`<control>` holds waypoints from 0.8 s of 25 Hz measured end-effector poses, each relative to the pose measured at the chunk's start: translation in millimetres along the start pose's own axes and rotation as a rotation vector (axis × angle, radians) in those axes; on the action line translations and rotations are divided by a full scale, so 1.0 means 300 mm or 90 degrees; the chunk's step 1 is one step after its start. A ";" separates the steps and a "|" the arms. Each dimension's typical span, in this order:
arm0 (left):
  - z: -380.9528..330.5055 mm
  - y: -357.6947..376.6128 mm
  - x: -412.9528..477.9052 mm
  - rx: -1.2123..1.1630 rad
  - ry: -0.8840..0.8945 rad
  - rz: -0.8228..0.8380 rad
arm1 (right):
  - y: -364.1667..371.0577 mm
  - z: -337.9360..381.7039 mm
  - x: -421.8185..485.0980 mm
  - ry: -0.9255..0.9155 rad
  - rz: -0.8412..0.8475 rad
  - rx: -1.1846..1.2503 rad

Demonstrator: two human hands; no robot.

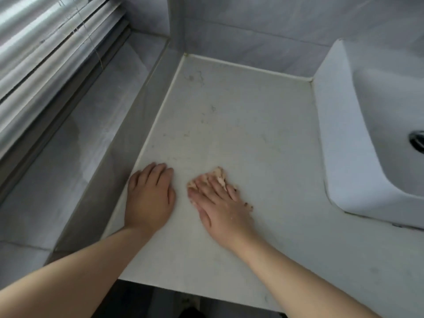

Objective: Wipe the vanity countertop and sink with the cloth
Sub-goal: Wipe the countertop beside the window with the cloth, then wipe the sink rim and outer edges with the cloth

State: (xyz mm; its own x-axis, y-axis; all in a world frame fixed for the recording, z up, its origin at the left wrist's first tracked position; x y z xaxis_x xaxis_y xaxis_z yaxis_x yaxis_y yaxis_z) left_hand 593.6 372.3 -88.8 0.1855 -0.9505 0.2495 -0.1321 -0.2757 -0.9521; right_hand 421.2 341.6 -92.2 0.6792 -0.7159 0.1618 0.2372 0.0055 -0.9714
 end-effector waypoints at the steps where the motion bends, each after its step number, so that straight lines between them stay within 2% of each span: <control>1: -0.005 -0.006 -0.007 0.001 0.027 0.001 | -0.014 -0.024 -0.039 -0.007 -0.006 0.034; 5: -0.073 -0.017 -0.053 -0.054 0.188 0.052 | -0.075 -0.158 -0.159 0.103 -0.131 0.038; 7: -0.133 -0.031 -0.057 -0.127 0.238 0.122 | -0.126 -0.188 -0.191 0.251 -0.127 0.076; 8: -0.173 -0.048 -0.040 -0.189 0.220 0.158 | -0.162 -0.195 -0.195 0.365 -0.113 0.141; 9: -0.218 -0.069 -0.011 -0.260 0.180 0.184 | -0.212 -0.198 -0.189 0.476 -0.122 0.274; 11: -0.335 -0.132 0.065 -0.375 0.096 0.236 | -0.316 -0.233 -0.164 0.618 -0.195 0.544; 13: -0.469 -0.199 0.149 -0.542 -0.006 0.316 | -0.419 -0.280 -0.138 0.644 -0.217 0.723; 15: -0.604 -0.263 0.221 -0.732 -0.093 0.385 | -0.520 -0.336 -0.125 0.617 -0.187 0.857; 20: -0.899 -0.340 0.375 -0.914 -0.153 0.306 | -0.764 -0.545 -0.173 0.580 -0.076 1.104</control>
State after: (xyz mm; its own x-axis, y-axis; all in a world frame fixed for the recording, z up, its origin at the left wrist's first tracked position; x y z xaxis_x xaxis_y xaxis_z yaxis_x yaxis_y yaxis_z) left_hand 365.3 254.8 84.2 -0.0198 -0.9814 -0.1908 -0.9973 0.0059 0.0731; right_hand 217.9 263.3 93.7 0.2453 -0.8475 -0.4707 0.9433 0.0966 0.3177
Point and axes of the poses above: each hand's wrist, its own x-axis towards the middle knuckle, its own y-axis out of the palm, z = x × y, the point moved 1 cm from there along x, towards the middle knuckle, and after that the axes turned 2 degrees about -x, right-handed, at the moved point
